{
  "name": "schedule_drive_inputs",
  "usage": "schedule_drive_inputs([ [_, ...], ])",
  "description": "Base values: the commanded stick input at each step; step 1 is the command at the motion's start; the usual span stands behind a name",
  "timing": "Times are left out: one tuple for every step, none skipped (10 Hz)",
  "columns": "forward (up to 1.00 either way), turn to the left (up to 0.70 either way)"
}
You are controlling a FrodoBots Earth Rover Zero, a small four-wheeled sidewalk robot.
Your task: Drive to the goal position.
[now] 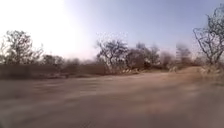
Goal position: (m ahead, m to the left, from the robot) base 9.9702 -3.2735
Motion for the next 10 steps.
schedule_drive_inputs([
  [0.70, 0.00],
  [0.70, 0.00],
  [0.70, 0.00],
  [0.70, -0.16],
  [0.70, -0.32],
  [0.70, -0.35],
  [0.70, -0.35],
  [0.70, -0.35],
  [0.70, -0.35],
  [0.70, -0.29],
])
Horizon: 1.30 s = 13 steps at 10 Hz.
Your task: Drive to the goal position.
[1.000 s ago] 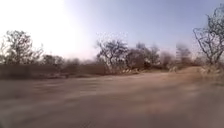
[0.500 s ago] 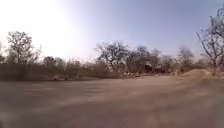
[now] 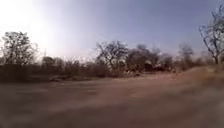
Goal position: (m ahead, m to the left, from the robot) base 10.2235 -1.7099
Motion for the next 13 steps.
schedule_drive_inputs([
  [0.70, -0.21],
  [0.70, -0.12],
  [0.70, -0.04],
  [0.70, 0.00],
  [0.70, 0.00],
  [0.70, 0.00],
  [0.70, 0.00],
  [0.70, 0.00],
  [0.70, 0.00],
  [0.70, 0.00],
  [0.70, 0.00],
  [0.70, 0.00],
  [0.70, 0.00],
])
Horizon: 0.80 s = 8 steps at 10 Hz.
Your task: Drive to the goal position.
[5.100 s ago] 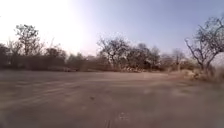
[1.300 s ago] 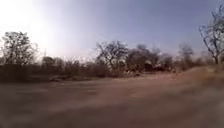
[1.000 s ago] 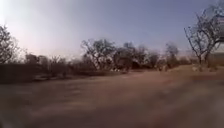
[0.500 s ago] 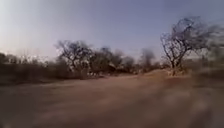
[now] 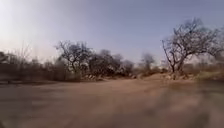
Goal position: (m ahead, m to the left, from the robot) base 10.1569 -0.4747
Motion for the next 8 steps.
schedule_drive_inputs([
  [0.70, 0.00],
  [0.70, 0.00],
  [0.70, 0.00],
  [0.70, 0.00],
  [0.70, 0.00],
  [0.70, 0.00],
  [0.70, 0.00],
  [0.70, 0.00],
])
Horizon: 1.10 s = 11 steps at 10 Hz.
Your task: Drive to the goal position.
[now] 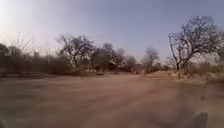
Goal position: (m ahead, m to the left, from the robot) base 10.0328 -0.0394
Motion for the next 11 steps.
schedule_drive_inputs([
  [0.70, 0.00],
  [0.70, 0.00],
  [0.70, 0.00],
  [0.70, 0.00],
  [0.70, 0.00],
  [0.70, 0.00],
  [0.70, 0.00],
  [0.70, 0.00],
  [0.70, 0.00],
  [0.70, 0.00],
  [0.70, 0.00],
])
